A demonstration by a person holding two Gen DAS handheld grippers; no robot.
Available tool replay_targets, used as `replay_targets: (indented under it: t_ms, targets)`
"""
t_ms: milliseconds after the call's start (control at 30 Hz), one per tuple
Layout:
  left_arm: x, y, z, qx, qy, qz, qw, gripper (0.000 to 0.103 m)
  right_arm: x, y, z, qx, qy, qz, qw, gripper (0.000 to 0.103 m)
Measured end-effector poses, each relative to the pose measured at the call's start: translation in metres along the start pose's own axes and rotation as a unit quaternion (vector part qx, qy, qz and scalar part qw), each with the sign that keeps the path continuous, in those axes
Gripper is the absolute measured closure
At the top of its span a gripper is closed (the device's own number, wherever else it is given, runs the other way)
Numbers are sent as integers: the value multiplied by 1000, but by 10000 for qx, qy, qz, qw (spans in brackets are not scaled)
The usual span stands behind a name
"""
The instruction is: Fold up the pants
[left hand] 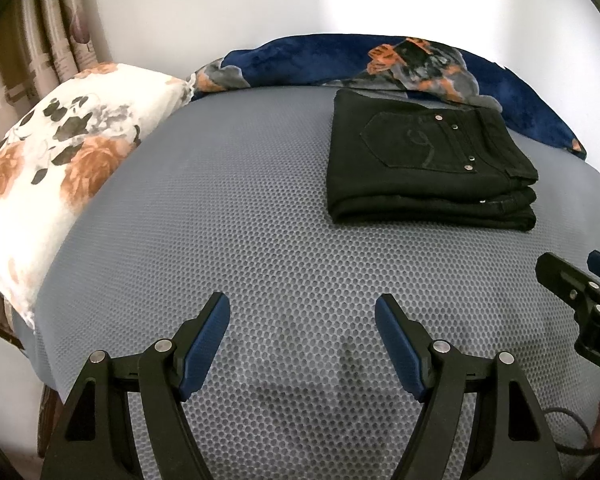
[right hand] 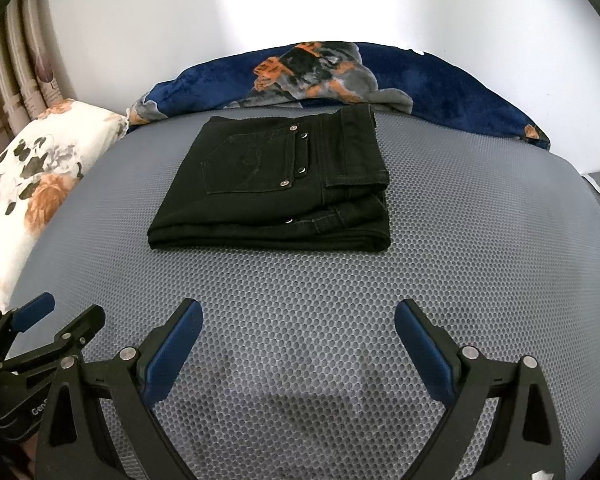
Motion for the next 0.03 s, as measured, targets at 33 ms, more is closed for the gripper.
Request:
replay_targets:
  t_ms: [33]
  targets:
    - [0,0,0,-13,0,12,10000,28,0,0,0,3,1,-6,10000,7]
Point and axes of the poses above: each gripper's, at about its wrist camera, not at the fingertips, and z roughly the way its jaws point, y to its right, x to its top, the point moved 3 cm from there along z, roughly the way its jaws point, and after that the axes turned 6 degrees about x, right-handed, at the moved point
